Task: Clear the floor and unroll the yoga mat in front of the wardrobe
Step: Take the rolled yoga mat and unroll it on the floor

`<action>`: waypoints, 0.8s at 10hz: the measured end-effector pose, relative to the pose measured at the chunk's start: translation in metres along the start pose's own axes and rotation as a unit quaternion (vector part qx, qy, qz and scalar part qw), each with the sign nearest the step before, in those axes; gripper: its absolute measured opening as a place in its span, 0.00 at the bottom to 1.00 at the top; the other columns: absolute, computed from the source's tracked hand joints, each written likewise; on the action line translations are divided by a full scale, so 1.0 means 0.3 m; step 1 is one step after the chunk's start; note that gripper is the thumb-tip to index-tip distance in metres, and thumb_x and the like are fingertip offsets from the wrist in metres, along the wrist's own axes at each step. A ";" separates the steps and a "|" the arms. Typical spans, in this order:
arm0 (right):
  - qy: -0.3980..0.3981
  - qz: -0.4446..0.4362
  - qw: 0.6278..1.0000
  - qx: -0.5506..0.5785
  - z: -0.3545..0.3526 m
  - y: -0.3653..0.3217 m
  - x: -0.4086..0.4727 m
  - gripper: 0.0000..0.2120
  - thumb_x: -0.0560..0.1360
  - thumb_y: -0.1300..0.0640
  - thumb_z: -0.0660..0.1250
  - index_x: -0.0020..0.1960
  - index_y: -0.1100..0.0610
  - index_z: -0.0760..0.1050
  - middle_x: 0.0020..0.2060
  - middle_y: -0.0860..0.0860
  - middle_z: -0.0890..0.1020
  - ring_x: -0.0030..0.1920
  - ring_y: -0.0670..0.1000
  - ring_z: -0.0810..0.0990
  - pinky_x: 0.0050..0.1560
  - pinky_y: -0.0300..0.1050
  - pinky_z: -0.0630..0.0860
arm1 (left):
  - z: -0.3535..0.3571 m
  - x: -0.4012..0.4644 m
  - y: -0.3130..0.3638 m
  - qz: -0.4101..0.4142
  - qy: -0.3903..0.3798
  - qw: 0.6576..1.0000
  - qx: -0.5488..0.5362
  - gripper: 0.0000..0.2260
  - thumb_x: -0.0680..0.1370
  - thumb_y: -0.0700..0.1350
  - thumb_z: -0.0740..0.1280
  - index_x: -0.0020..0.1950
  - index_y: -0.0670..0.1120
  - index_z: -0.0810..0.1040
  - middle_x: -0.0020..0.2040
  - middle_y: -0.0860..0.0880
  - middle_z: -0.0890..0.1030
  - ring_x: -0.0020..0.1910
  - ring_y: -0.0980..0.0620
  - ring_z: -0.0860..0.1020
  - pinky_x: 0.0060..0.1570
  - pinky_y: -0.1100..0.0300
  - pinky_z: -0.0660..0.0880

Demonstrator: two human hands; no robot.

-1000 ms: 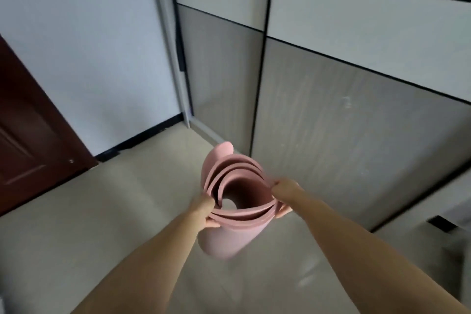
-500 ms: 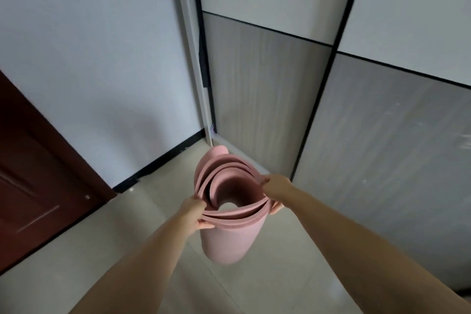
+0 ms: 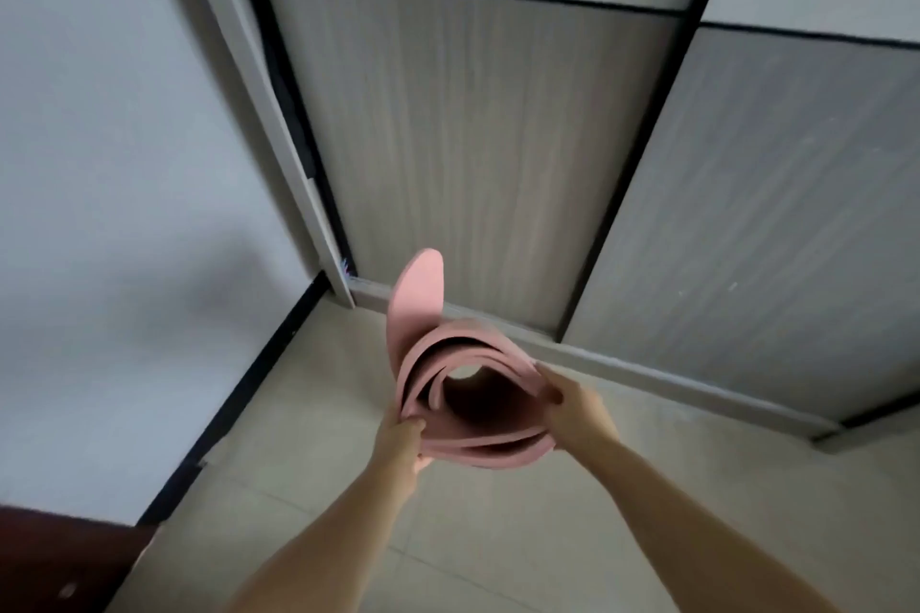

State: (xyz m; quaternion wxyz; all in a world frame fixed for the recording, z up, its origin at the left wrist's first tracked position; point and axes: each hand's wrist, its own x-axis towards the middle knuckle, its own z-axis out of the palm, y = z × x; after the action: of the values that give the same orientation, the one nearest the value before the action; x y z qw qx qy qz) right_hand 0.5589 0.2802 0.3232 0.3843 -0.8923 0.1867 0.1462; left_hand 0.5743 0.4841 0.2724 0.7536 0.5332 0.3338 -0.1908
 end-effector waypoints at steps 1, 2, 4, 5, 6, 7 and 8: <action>0.032 -0.004 0.999 -0.021 0.282 0.079 0.019 0.30 0.75 0.65 0.59 0.73 0.44 0.66 0.63 0.52 0.80 0.61 0.54 0.79 0.52 0.38 0.72 | -0.177 0.189 -0.081 0.006 -0.021 0.999 -0.034 0.23 0.75 0.24 0.52 0.66 0.35 0.72 0.48 0.38 0.81 0.49 0.38 0.77 0.42 0.51 0.78; 0.032 -0.009 0.999 -0.020 0.580 0.231 0.028 0.32 0.75 0.61 0.62 0.74 0.41 0.60 0.67 0.47 0.76 0.62 0.52 0.79 0.54 0.39 0.73 | -0.370 0.391 -0.287 -0.042 0.010 0.999 0.023 0.19 0.76 0.23 0.53 0.65 0.29 0.70 0.44 0.34 0.83 0.36 0.45 0.81 0.39 0.55 0.79; -0.102 0.015 0.987 -0.121 1.074 0.537 -0.041 0.39 0.73 0.49 0.60 0.77 0.43 0.41 0.63 0.45 0.66 0.55 0.53 0.81 0.54 0.43 0.77 | -0.755 0.555 -0.729 -0.150 0.052 0.979 0.127 0.19 0.79 0.29 0.59 0.70 0.35 0.67 0.68 0.32 0.72 0.54 0.44 0.72 0.60 0.44 0.70; -0.141 0.028 0.982 -0.124 1.280 0.631 -0.065 0.42 0.68 0.53 0.59 0.75 0.37 0.41 0.54 0.44 0.59 0.52 0.51 0.81 0.49 0.41 0.76 | -0.911 0.653 -0.861 -0.155 0.086 0.974 0.140 0.21 0.78 0.29 0.60 0.70 0.41 0.69 0.64 0.37 0.76 0.53 0.44 0.74 0.55 0.46 0.72; -0.157 0.024 0.977 -0.142 1.393 0.719 0.010 0.41 0.68 0.60 0.57 0.74 0.35 0.46 0.52 0.46 0.57 0.53 0.53 0.80 0.49 0.43 0.75 | -0.963 0.780 -0.915 -0.158 0.089 0.972 0.151 0.24 0.77 0.27 0.59 0.71 0.43 0.69 0.63 0.38 0.75 0.56 0.41 0.75 0.58 0.42 0.70; -0.165 -0.014 0.975 -0.148 1.522 0.807 0.131 0.40 0.67 0.62 0.58 0.75 0.40 0.48 0.55 0.48 0.57 0.56 0.56 0.78 0.52 0.45 0.75 | -1.017 0.939 -0.998 -0.117 0.049 0.976 0.175 0.27 0.75 0.23 0.61 0.73 0.40 0.67 0.66 0.36 0.74 0.60 0.36 0.75 0.55 0.42 0.71; -0.146 -0.051 0.976 -0.153 1.684 0.871 0.277 0.40 0.68 0.62 0.59 0.75 0.43 0.48 0.65 0.50 0.58 0.64 0.55 0.74 0.57 0.43 0.74 | -1.069 1.109 -1.031 -0.064 0.012 0.982 0.180 0.27 0.73 0.25 0.64 0.70 0.40 0.70 0.57 0.40 0.78 0.54 0.40 0.77 0.54 0.49 0.74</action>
State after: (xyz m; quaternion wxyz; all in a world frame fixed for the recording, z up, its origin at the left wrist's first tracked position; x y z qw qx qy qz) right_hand 0.4569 0.4700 -0.2096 0.2737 -0.9179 0.0579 0.2816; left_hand 0.5135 0.6945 -0.2387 0.6274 0.6400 0.3365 -0.2890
